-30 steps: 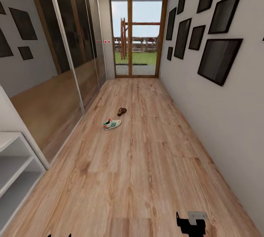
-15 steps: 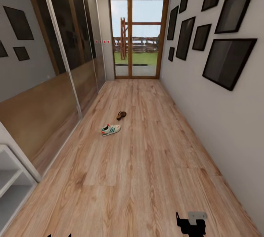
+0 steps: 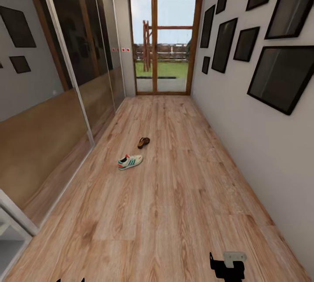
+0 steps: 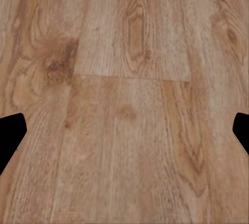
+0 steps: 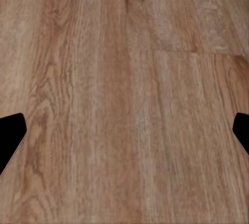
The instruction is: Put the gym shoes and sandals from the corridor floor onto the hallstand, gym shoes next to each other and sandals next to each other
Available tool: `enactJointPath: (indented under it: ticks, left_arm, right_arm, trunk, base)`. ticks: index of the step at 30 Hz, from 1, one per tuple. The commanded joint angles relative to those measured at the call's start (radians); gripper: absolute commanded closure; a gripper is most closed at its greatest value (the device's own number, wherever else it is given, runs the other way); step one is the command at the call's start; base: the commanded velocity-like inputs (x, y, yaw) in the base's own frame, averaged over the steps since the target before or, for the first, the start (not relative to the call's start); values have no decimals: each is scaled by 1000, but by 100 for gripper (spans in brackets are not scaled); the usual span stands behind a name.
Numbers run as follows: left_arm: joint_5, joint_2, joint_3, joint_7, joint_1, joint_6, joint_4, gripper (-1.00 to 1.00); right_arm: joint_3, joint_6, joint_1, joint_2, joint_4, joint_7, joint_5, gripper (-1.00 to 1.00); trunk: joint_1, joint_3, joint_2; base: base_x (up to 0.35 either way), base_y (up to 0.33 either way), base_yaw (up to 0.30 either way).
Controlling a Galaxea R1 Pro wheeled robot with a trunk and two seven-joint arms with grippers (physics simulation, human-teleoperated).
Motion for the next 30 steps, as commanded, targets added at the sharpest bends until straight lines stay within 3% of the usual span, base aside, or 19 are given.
enactJointPath:
  ticks: [1, 30]
  left_arm:
    - [-5, 0, 8, -7, -1, -2, 1, -100]
    - [-5, -1, 8, -7, -1, -2, 1, -100]
  right_arm:
    - [-8, -3, -1, 0, 1, -2, 11, -100]
    - [-8, -3, -1, 0, 1, -2, 10, -100]
  trunk:
    - [0, -1, 0]
    - [0, -1, 0]
  base:
    - [340, 0, 0]
    - [340, 48, 0]
